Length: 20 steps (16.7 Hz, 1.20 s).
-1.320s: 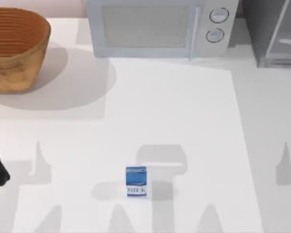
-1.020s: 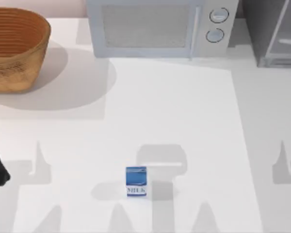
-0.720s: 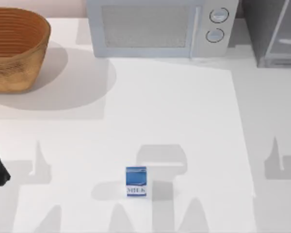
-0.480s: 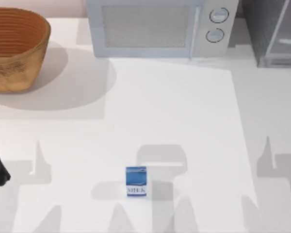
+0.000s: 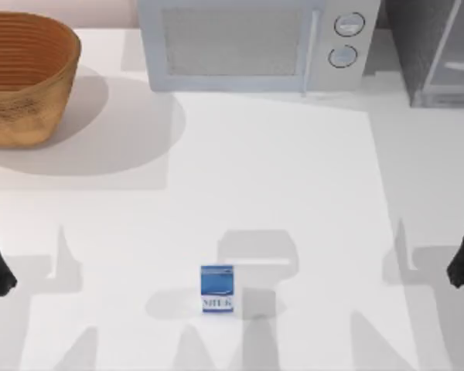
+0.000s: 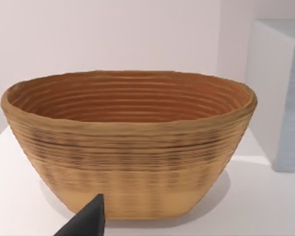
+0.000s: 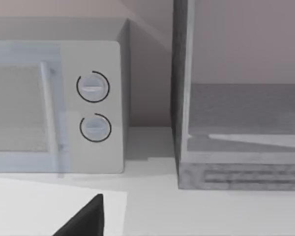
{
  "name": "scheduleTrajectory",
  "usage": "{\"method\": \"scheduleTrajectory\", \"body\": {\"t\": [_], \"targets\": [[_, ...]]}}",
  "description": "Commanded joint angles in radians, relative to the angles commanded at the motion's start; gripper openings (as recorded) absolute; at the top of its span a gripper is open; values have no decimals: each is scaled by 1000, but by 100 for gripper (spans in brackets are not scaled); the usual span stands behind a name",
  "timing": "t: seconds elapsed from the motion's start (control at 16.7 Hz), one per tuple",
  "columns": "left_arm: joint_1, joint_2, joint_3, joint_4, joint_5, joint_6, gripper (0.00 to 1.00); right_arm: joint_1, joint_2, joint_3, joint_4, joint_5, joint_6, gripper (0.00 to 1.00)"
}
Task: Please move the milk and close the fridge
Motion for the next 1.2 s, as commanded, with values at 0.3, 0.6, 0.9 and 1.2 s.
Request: {"method": "scheduleTrajectory", "body": {"t": [0.3,0.6,0.9,1.2], "targets": [[0,0,0,0,0,0,100,175,151,8,148,204,2,100],[0,0,0,0,0,0,100,262,220,7,209,270,5,100],[0,0,0,0,0,0,100,265,226,12,215,273,5,100],[0,0,0,0,0,0,100,355,416,148,349,364,10,100]]}}
